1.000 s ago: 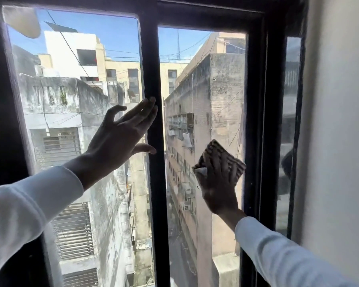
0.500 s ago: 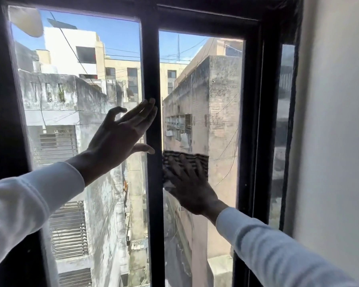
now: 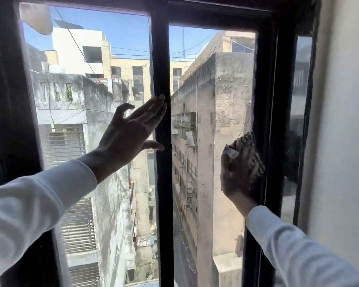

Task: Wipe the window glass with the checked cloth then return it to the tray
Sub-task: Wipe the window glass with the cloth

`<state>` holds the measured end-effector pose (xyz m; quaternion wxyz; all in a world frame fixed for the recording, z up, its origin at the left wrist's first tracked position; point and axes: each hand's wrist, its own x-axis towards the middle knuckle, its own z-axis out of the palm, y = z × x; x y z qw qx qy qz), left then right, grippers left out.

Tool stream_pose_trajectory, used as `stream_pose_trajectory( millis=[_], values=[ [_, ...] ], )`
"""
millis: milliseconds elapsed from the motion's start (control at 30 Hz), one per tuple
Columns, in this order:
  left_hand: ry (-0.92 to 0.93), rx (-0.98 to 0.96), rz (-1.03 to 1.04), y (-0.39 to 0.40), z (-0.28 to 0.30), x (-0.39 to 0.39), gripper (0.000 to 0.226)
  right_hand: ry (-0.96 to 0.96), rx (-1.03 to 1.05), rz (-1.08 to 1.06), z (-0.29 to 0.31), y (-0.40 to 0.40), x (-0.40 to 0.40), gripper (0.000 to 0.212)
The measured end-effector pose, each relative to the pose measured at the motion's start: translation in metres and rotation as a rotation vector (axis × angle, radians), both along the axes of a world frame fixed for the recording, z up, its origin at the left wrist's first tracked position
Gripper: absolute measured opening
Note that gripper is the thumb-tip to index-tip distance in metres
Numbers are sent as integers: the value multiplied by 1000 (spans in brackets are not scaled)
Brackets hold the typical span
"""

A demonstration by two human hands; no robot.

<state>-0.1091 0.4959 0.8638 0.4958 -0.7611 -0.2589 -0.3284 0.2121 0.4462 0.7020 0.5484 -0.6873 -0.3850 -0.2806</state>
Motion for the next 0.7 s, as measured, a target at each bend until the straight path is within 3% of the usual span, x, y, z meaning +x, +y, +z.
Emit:
stream_pose_trajectory(
  millis=[33, 67, 133, 167, 200, 233, 300, 333, 367, 400, 500, 533, 567, 667, 700],
  values=[
    [0, -6, 6, -1, 0, 0, 103, 75, -45, 4, -7, 2, -15, 84],
    [6, -9, 12, -2, 1, 0, 104, -58, -134, 10, -16, 4, -29, 81],
    [15, 3, 25, -3, 1, 0, 104, -555, -284, 90, -34, 12, -40, 76],
    [17, 15, 33, -3, 0, -1, 104, -705, -288, 121, -28, 11, -35, 72],
    [15, 25, 41, -3, 0, 0, 104, -715, -250, 102, -19, 13, -27, 72],
    [12, 26, 45, -4, 1, 0, 104, -549, -193, 71, -11, 16, -24, 76],
    [11, 6, 43, -7, 2, 0, 104, 106, -34, 49, -1, 18, -43, 94],
    [10, -2, 45, -7, 1, 1, 104, 337, 8, 62, -3, 21, -62, 101],
    [12, -8, 48, -7, 1, 1, 104, 371, -12, 14, -8, 24, -83, 100],
    [21, -17, 50, -7, 1, 2, 104, 243, -51, -30, -16, 27, -99, 94],
    [34, -32, 59, -5, -1, 1, 106, -498, -215, 15, -22, 33, -98, 73],
    [31, -36, 62, -4, -1, 1, 107, -596, -187, -4, -5, 36, -88, 70],
    [34, -39, 63, -5, 0, 2, 107, -517, -113, -37, 15, 38, -83, 70],
    [39, -40, 62, -6, -1, 2, 106, 350, 151, -92, 69, 39, -93, 77],
    [43, -43, 62, -6, -1, 1, 107, 518, 172, -90, 76, 40, -105, 78]
  ],
)
